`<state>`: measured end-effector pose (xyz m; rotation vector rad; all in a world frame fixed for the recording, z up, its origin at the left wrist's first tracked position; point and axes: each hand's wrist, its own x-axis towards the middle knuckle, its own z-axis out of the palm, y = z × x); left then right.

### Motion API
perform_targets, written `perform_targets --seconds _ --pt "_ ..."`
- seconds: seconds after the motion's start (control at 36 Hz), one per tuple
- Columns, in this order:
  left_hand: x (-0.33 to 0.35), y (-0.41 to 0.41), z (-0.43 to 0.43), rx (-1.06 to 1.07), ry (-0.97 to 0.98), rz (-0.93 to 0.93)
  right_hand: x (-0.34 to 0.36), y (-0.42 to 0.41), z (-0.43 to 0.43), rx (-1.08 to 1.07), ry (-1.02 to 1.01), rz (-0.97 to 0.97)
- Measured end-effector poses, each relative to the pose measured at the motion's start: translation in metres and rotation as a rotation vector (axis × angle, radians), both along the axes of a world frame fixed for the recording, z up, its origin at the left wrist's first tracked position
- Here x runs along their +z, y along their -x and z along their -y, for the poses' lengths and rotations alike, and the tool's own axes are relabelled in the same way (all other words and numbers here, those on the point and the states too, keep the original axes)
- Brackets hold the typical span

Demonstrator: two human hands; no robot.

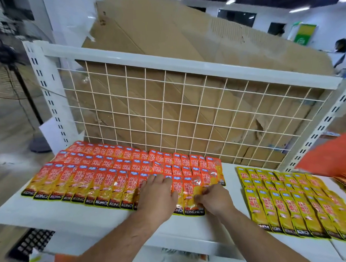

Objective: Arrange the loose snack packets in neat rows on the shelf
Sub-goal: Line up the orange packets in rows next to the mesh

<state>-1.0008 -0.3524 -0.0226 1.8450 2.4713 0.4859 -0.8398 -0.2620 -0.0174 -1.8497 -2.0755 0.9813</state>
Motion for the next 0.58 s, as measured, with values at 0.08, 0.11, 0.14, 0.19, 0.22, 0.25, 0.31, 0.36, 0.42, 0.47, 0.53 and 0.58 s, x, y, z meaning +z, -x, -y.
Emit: perform_targets --seconds 0.08,0.11,0.14,0.19,0.22,0.25,0.31,0.36,0.42,0.47,0.53,0.58 --pt "-0.001 0.003 0.0 -0.011 0.006 0.003 0.0 0.002 0.0 -0.005 -0.035 0.067" --pt "-0.001 0.004 0.001 -0.015 0.011 0.005 -0.001 0.003 0.0 -0.012 -0.038 0.076" --pt "-0.002 0.005 0.001 -0.018 0.018 0.006 -0.002 0.004 -0.001 -0.016 -0.045 0.086" --pt "-0.003 0.006 0.001 -0.022 0.031 0.005 -0.004 0.006 -0.001 -0.014 -0.07 0.11" --pt "-0.003 0.007 0.001 -0.025 0.037 0.003 -0.006 0.006 -0.001 -0.017 -0.082 0.119" --pt "-0.003 0.007 0.001 -0.028 0.04 -0.001 -0.007 0.006 -0.001 -0.022 -0.092 0.125" --pt "-0.002 0.006 0.002 -0.036 0.046 -0.006 -0.008 0.006 0.0 -0.023 -0.108 0.144" --pt "-0.001 0.005 0.002 -0.047 0.044 -0.006 -0.009 0.005 0.001 -0.019 -0.134 0.174" --pt "0.001 0.003 0.002 -0.066 0.04 0.003 -0.007 0.005 0.004 -0.008 -0.164 0.198" --pt "0.001 0.0 0.001 -0.094 0.038 0.011 -0.005 0.005 0.007 0.005 -0.191 0.221" --pt "0.001 -0.004 0.0 -0.13 0.043 0.019 -0.004 0.002 0.011 0.019 -0.23 0.235" --pt "-0.001 -0.008 -0.003 -0.167 0.047 0.0 -0.003 -0.004 0.016 0.033 -0.288 0.241"
